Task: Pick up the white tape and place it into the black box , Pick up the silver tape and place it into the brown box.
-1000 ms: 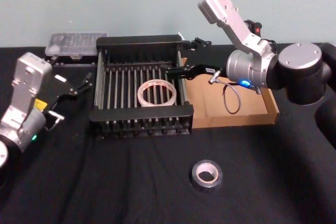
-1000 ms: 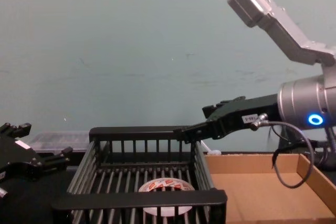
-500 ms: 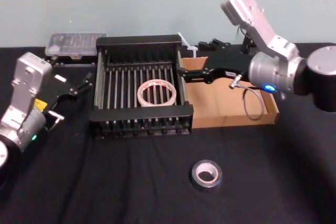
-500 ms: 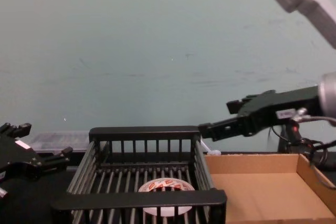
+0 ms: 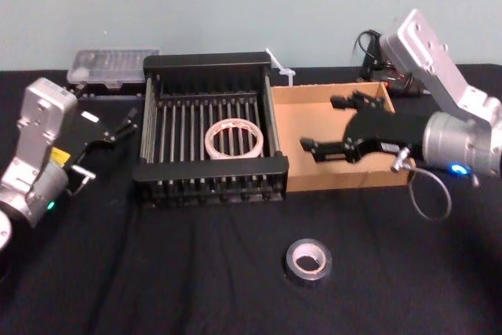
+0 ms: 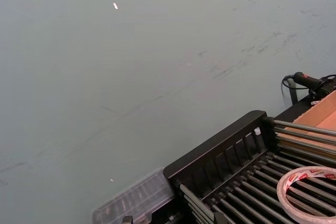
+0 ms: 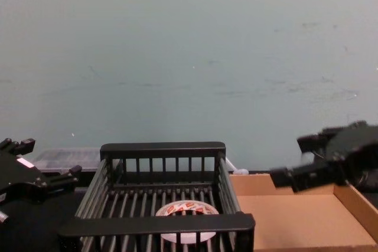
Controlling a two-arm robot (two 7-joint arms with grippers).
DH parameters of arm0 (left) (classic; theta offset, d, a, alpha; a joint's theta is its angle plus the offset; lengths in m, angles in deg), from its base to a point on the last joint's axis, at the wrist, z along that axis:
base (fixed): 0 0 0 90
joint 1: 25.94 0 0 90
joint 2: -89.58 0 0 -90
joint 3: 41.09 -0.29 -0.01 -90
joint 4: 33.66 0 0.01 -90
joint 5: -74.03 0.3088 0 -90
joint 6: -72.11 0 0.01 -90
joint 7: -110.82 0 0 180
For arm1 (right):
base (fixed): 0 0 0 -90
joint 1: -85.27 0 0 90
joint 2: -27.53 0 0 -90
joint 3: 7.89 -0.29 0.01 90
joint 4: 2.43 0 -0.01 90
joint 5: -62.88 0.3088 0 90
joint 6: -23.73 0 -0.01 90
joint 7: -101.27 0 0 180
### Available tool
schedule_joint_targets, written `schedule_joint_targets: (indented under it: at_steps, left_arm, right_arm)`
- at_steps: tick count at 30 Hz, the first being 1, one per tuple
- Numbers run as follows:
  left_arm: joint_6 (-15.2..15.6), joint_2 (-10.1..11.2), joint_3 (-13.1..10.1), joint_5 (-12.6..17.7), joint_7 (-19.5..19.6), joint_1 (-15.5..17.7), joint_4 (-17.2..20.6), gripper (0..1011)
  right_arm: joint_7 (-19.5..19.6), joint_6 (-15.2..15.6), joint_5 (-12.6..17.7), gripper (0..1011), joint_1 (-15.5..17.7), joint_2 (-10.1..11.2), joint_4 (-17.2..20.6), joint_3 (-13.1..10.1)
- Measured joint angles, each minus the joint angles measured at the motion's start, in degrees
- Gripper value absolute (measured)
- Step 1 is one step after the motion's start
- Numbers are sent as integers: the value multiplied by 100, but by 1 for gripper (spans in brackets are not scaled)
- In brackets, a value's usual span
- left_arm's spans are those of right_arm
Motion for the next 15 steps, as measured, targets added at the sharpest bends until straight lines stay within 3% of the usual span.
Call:
schedule_joint_targets:
  at_steps: [10, 15]
  left_arm:
    - [0, 0, 0, 0, 0, 0, 0, 1001]
    - [0, 0, 0, 0, 0, 0, 0, 1002]
  right_arm:
    - [-168, 190, 202, 1002, 396, 513, 384, 148]
    - [-188, 330, 244, 1002, 476, 597, 430, 297]
